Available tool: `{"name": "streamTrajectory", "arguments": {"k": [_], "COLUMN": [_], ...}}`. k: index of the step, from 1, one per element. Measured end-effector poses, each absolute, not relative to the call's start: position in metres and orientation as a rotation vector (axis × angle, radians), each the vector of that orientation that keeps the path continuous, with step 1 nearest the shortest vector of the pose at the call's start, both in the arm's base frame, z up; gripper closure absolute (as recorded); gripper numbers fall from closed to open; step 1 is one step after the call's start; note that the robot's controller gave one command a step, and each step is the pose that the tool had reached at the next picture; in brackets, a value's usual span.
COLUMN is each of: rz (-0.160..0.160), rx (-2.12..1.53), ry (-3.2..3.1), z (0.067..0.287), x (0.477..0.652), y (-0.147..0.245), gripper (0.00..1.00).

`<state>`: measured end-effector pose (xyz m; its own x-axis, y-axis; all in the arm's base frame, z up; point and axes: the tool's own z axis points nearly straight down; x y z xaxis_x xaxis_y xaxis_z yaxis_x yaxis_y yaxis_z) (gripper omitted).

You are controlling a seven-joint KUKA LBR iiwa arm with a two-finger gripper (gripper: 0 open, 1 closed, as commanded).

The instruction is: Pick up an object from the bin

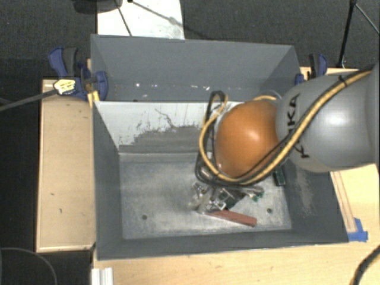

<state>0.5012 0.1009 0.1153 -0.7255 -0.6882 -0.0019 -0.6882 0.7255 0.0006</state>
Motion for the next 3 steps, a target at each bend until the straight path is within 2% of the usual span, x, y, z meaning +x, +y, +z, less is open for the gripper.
{"name": "streamTrajectory", "arguments": {"k": [2, 3], "rz": [-0.001, 0.0], "rx": [-1.168, -1.044], "ry": [2.908, 2.958], "z": [0.187, 0.199], "x": [0.5, 0.495], "y": [0.103, 0.08], "gripper": [1.0, 0.0]}}
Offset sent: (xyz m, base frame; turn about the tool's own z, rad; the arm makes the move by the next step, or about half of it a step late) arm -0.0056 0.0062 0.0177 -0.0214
